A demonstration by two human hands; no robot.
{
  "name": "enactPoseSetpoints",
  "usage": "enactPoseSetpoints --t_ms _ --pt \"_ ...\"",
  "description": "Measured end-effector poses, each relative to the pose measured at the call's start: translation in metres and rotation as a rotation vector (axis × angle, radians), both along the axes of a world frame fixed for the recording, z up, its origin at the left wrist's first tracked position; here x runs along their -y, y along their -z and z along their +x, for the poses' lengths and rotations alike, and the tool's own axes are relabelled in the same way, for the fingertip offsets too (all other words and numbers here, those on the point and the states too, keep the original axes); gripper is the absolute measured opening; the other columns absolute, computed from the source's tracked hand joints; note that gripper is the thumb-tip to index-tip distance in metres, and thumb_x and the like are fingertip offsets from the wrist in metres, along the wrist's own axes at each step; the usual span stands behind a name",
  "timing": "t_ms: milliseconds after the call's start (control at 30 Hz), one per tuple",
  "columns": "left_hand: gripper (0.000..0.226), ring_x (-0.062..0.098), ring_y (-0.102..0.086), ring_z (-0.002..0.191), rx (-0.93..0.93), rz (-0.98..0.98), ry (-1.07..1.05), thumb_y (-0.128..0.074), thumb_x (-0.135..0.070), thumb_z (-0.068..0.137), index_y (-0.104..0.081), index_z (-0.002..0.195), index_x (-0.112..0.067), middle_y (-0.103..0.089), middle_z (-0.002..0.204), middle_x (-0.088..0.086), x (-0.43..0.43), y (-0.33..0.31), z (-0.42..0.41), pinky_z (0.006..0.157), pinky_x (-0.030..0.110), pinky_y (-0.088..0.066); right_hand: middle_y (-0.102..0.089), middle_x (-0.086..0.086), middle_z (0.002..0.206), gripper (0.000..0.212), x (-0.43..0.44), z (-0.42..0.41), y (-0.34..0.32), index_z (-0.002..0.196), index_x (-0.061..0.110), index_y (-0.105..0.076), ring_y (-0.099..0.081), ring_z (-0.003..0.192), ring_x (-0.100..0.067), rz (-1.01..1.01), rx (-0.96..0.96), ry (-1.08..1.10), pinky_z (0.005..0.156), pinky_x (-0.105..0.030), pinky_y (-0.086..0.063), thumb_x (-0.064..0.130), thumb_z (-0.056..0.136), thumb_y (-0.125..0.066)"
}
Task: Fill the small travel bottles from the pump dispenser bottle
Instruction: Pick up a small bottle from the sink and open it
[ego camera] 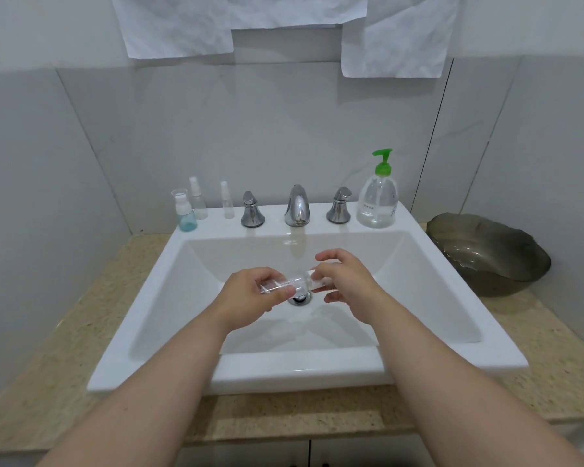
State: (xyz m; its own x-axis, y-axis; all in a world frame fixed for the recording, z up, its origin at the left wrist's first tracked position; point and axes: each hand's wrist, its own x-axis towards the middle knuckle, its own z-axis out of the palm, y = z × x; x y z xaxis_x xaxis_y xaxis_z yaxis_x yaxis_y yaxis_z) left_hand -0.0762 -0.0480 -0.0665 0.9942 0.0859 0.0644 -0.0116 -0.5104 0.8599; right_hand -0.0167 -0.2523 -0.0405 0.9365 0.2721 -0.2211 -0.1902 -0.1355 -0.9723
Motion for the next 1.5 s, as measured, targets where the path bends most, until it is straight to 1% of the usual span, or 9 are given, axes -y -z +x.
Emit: enactPoseSetpoints --t_ms 133,433,667,867,1000,1067,1233,1367,1500 --pt "0.014 0.005 -0.062 0.061 -0.008 -0.006 0.006 -0.082 -0.035 0.088 -0.076 0.096 -0.026 -0.072 0.085 -0.003 0.001 -0.001 -0.001 0.061 0.014 -0.049 -0.069 -0.002 0.090 0.035 -0.001 -0.003 0.002 0.107 0.014 -0.063 -0.065 0.065 -0.020 -0.089 -0.075 0.009 0.057 -0.031 -0.051 0.047 0.097 -0.064" --pt "0.021 0.011 -0.064 0.062 -0.064 -0.027 0.009 -0.075 -0.045 0.092 -0.076 0.096 -0.024 -0.076 0.081 -0.002 0.000 -0.001 -0.001 0.062 0.022 -0.049 -0.069 -0.011 0.089 0.010 0.001 0.001 0.000 0.093 0.011 -0.066 -0.057 0.057 -0.021 0.047 0.045 0.141 0.054 -0.030 -0.041 0.004 0.087 -0.062" --pt "0.038 0.016 -0.061 0.059 -0.078 -0.089 -0.043 -0.066 -0.049 0.098 -0.071 0.090 -0.013 -0.076 0.079 0.003 0.000 -0.006 -0.003 0.063 0.029 -0.045 -0.067 -0.010 0.097 0.019 0.007 0.008 0.003 0.096 0.009 -0.071 -0.059 0.062 -0.021 0.172 -0.018 0.331 0.058 -0.031 -0.045 0.010 0.091 -0.053" --pt "0.055 0.018 -0.058 0.054 0.015 -0.118 -0.022 -0.056 -0.068 0.088 -0.071 0.095 -0.016 -0.074 0.074 0.001 0.011 -0.015 -0.005 0.069 0.035 -0.052 -0.056 -0.004 0.079 0.014 0.011 0.005 -0.005 0.094 0.009 -0.068 -0.045 0.059 -0.016 0.473 -0.143 0.453 0.059 -0.029 -0.045 0.015 0.095 -0.056" --pt "0.037 0.014 -0.061 0.055 0.126 -0.095 -0.026 -0.047 -0.048 0.106 -0.065 0.101 -0.016 -0.074 0.077 -0.004 0.039 -0.033 0.003 0.062 0.026 -0.051 -0.062 -0.002 0.095 0.031 0.016 0.007 0.002 0.117 0.010 -0.062 -0.056 0.069 -0.014 0.357 -0.024 0.471 0.075 -0.032 -0.054 0.007 0.088 -0.074" --pt "0.037 0.014 -0.062 0.056 0.167 -0.119 -0.057 -0.045 -0.051 0.106 -0.061 0.102 -0.018 -0.073 0.082 -0.003 0.056 -0.039 0.009 0.058 0.022 -0.050 -0.065 -0.008 0.089 0.018 0.022 0.008 0.001 0.107 0.002 -0.066 -0.058 0.064 -0.016 0.283 0.013 0.540 0.074 -0.034 -0.059 0.007 0.091 -0.070" --pt "0.046 0.014 -0.061 0.055 0.233 -0.136 -0.097 -0.040 -0.068 0.093 -0.057 0.101 -0.026 -0.070 0.082 -0.003 0.083 -0.033 0.015 0.063 0.046 -0.057 -0.075 -0.005 0.093 0.024 0.038 0.022 -0.022 0.093 0.014 -0.068 -0.064 0.067 -0.019 0.270 0.116 0.659 0.067 -0.035 -0.060 0.037 0.096 -0.066" --pt "0.044 0.018 -0.066 0.065 0.223 -0.106 -0.128 -0.037 -0.071 0.099 -0.055 0.099 -0.031 -0.068 0.078 -0.006 0.076 -0.019 0.019 0.066 0.051 -0.059 -0.068 -0.001 0.106 0.040 0.048 0.044 -0.063 0.097 0.016 -0.065 -0.071 0.077 -0.022 0.466 0.056 0.680 0.060 -0.033 -0.059 0.054 0.099 -0.055" --pt "0.033 0.018 -0.063 0.059 0.221 -0.117 -0.159 -0.037 -0.050 0.109 -0.057 0.098 -0.025 -0.068 0.074 -0.005 0.066 -0.008 0.024 0.065 0.049 -0.057 -0.058 -0.004 0.136 0.063 0.049 0.074 -0.102 0.131 0.011 -0.059 -0.076 0.086 -0.029 0.730 -0.025 0.601 0.071 -0.036 -0.063 0.063 0.101 -0.044"
